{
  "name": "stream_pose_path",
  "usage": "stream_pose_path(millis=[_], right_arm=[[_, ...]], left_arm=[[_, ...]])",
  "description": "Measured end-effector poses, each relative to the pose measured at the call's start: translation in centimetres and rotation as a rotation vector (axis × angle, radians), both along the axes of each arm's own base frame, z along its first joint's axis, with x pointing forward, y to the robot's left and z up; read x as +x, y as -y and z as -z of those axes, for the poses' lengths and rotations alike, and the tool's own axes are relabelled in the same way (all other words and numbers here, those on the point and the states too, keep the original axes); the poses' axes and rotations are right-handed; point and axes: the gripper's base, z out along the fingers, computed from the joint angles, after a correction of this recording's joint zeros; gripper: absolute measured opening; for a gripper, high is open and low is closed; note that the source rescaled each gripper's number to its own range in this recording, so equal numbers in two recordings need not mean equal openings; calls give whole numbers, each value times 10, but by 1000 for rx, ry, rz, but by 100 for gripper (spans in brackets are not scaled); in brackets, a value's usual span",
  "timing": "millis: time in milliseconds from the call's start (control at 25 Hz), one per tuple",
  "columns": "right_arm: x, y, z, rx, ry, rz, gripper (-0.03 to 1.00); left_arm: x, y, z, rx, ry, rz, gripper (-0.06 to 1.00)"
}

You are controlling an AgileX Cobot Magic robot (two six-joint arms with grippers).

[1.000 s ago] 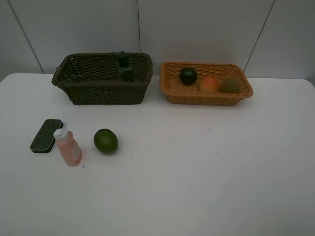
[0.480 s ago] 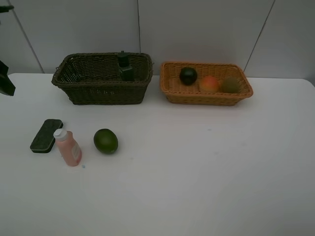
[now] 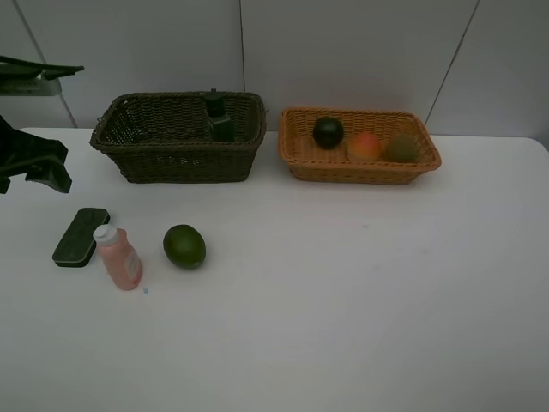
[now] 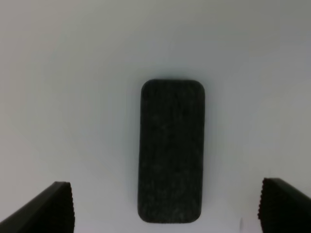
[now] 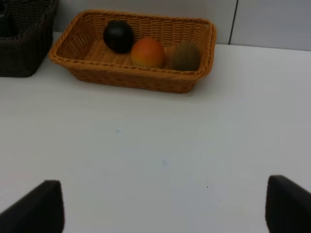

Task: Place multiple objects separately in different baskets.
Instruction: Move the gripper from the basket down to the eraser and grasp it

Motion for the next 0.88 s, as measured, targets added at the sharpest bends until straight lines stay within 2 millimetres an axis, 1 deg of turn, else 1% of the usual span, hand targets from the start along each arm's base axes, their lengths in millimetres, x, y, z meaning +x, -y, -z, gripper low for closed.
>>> stream_pose_path(millis=[200, 480, 600, 720, 880], right_arm=[[0, 0, 0, 0, 0, 0, 100], [0, 0, 0, 0, 0, 0, 100], [0, 0, 0, 0, 0, 0, 100], [0, 0, 0, 0, 0, 0, 100], [0, 0, 0, 0, 0, 0, 100]], left_arm=[[9, 2, 22, -38, -47, -45, 100], [17, 1, 57, -42, -124, -68, 100], [19, 3, 68, -41, -146, -64, 100], [21, 9, 76, -38, -154, -47, 100], [24, 11, 85, -37, -175, -38, 100]])
